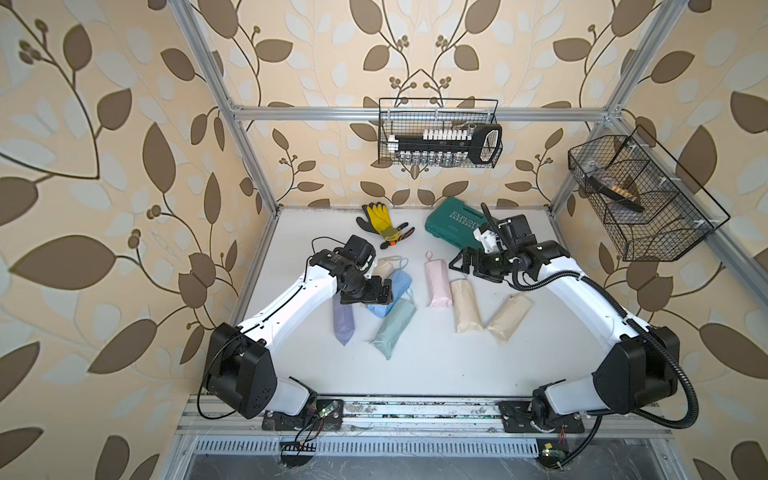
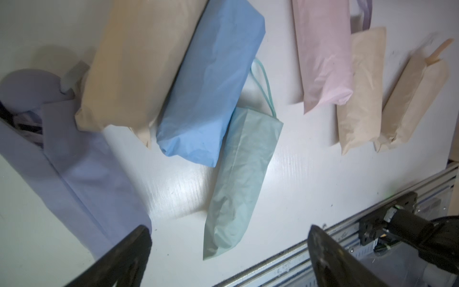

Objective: Take umbrellas out of sleeves
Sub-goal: Adjust the umbrella at the center of the board.

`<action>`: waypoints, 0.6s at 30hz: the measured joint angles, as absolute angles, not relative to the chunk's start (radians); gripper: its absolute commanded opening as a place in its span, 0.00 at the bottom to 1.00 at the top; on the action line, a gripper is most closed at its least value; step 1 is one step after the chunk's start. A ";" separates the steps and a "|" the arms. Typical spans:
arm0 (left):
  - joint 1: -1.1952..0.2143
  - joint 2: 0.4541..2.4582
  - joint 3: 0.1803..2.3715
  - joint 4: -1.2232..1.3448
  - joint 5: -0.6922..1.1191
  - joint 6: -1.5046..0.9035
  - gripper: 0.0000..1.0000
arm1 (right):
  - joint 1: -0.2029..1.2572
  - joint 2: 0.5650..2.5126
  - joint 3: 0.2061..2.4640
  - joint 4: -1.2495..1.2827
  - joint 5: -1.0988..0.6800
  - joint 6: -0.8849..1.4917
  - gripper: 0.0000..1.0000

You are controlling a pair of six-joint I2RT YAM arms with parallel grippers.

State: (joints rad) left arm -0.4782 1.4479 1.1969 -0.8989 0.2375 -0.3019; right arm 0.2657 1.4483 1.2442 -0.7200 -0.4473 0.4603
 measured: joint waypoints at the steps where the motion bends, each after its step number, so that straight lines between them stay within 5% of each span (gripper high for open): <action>1: -0.493 1.468 1.203 -0.903 0.229 -0.294 0.99 | 0.266 1.444 1.237 -0.724 -0.452 0.467 0.98; 18: -0.631 1.707 1.320 -0.947 0.171 -0.189 0.98 | 0.266 1.368 1.179 -0.722 -0.479 0.535 0.98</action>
